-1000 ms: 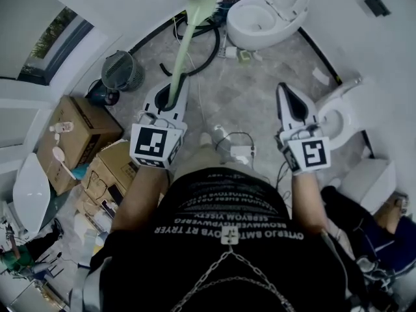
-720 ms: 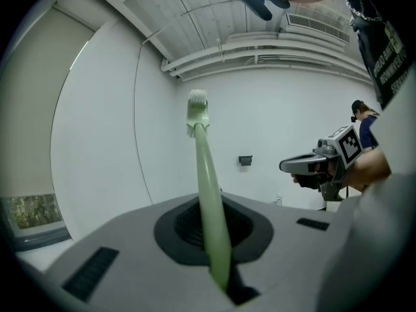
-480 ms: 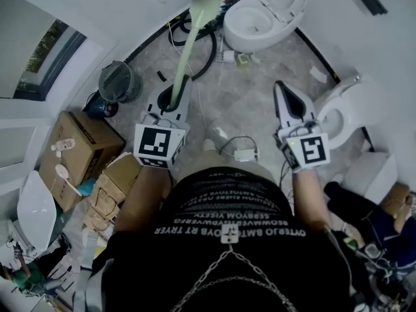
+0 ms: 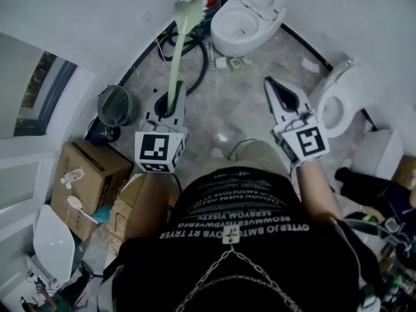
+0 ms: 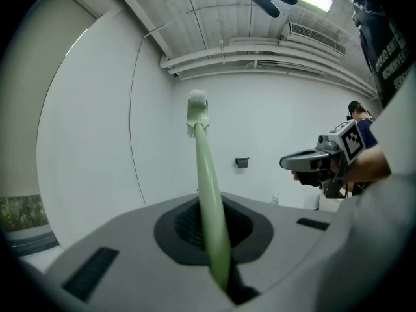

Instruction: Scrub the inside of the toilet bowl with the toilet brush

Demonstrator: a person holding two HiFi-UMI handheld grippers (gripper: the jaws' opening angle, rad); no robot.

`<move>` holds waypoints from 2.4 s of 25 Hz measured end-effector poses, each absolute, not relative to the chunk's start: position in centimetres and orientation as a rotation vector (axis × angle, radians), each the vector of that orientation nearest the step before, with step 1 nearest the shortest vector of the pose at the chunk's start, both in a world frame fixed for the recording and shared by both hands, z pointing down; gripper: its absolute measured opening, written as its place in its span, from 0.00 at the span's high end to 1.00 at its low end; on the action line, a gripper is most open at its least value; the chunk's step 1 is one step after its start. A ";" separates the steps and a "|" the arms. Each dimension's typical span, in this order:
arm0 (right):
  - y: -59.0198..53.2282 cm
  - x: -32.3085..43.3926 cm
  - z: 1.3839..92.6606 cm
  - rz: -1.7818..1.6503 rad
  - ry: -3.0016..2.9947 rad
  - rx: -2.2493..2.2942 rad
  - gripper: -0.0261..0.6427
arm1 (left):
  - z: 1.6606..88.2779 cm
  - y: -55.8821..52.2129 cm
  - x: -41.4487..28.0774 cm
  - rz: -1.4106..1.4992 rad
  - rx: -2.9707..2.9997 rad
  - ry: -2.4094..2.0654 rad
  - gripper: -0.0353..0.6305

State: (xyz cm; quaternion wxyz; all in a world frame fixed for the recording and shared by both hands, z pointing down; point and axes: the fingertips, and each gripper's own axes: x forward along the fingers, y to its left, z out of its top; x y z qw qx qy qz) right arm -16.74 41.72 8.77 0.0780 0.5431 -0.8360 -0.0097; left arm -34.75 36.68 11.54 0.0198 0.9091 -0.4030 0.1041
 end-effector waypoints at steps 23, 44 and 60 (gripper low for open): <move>40.4 -13.5 7.8 -0.066 -2.447 1.717 0.97 | 13.1 35.6 -33.5 0.327 2.800 -1.211 0.95; 30.9 -3.9 10.8 0.061 -2.438 1.738 0.97 | 14.4 25.3 -24.2 0.411 2.783 -1.170 0.95; 24.8 2.1 11.7 0.074 -2.447 1.728 0.97 | 15.0 18.7 -19.2 0.458 2.763 -1.200 0.95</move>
